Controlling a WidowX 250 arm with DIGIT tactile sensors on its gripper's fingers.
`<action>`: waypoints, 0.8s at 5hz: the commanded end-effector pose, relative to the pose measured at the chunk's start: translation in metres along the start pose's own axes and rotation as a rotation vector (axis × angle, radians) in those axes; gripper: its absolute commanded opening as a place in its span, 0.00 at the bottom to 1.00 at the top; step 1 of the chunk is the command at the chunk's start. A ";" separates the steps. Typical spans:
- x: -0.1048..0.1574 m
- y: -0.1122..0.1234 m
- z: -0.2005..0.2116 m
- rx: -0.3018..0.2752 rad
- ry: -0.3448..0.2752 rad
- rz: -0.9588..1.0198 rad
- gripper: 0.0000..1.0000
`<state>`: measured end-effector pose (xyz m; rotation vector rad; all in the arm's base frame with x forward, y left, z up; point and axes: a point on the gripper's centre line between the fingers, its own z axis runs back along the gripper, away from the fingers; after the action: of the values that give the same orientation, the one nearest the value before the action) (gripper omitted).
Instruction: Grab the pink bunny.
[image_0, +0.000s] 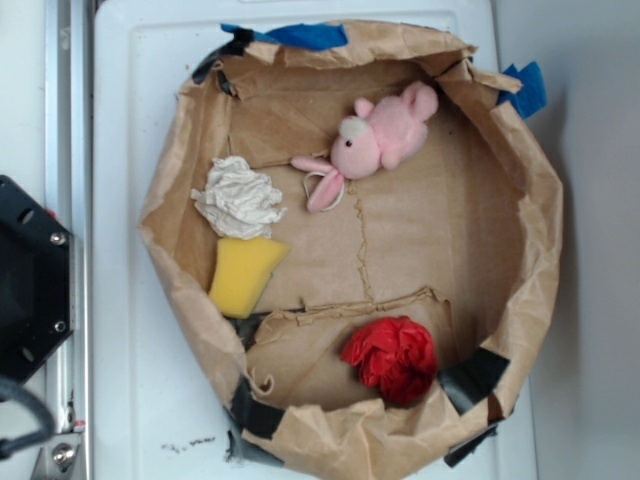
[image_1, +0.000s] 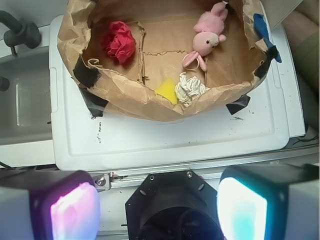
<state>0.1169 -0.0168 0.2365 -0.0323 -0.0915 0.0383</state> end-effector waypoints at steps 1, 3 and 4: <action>0.000 0.000 0.000 0.000 0.000 0.000 1.00; 0.079 -0.006 -0.027 0.026 0.001 0.193 1.00; 0.107 0.000 -0.046 -0.012 -0.043 0.306 1.00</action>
<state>0.2240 -0.0179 0.1878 -0.0460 -0.0843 0.3294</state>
